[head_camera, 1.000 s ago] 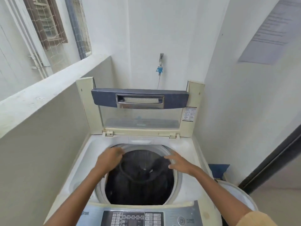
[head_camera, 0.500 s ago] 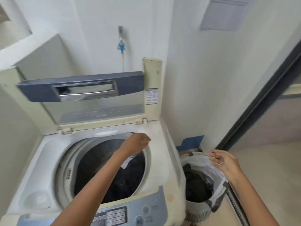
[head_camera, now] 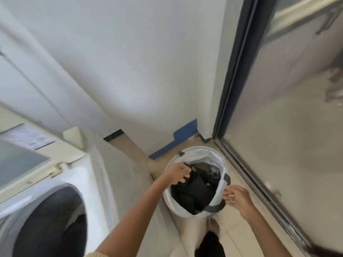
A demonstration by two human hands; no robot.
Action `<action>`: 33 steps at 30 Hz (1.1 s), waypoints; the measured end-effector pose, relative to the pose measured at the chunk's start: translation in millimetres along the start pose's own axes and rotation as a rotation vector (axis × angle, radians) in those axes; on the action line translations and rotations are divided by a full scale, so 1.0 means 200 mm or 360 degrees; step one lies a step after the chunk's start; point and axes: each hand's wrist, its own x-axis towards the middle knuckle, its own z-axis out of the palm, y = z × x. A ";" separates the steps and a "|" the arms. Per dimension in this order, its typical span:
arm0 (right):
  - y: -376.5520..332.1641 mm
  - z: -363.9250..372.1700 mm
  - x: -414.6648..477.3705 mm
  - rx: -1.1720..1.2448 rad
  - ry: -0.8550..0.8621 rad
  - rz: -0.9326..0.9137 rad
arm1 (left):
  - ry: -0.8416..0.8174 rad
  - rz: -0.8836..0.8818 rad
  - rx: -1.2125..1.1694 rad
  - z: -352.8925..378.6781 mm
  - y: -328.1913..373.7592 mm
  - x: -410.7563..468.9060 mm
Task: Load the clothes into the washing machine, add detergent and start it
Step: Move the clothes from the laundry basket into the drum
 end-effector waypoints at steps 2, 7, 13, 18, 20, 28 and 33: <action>0.08 0.04 0.15 -0.0088 -0.0042 0.0104 | -0.0003 -0.0193 -0.0199 0.13 -0.09 0.21; 0.34 0.24 0.61 -0.0611 -0.0271 0.0267 | 0.0248 -0.0546 -0.0666 0.40 -0.39 0.59; 0.58 0.51 1.13 -0.2215 -0.0424 -0.0534 | 0.0383 -0.0813 -0.0922 0.60 -0.73 0.91; 0.85 0.62 1.47 -0.2728 -0.0563 -0.0338 | 0.0276 -0.0914 -0.0841 0.67 -0.93 1.11; 0.92 0.54 1.55 -0.2558 -0.0601 -0.0013 | 0.0272 -0.0923 -0.0831 0.68 -0.96 1.13; 0.57 0.35 1.33 -0.0961 -0.0603 0.0428 | 0.0326 -0.1035 -0.1287 0.64 -0.96 1.05; 0.31 0.34 0.97 -0.0054 -0.0990 0.0716 | 0.0018 -0.1071 -0.1967 0.57 -0.89 1.10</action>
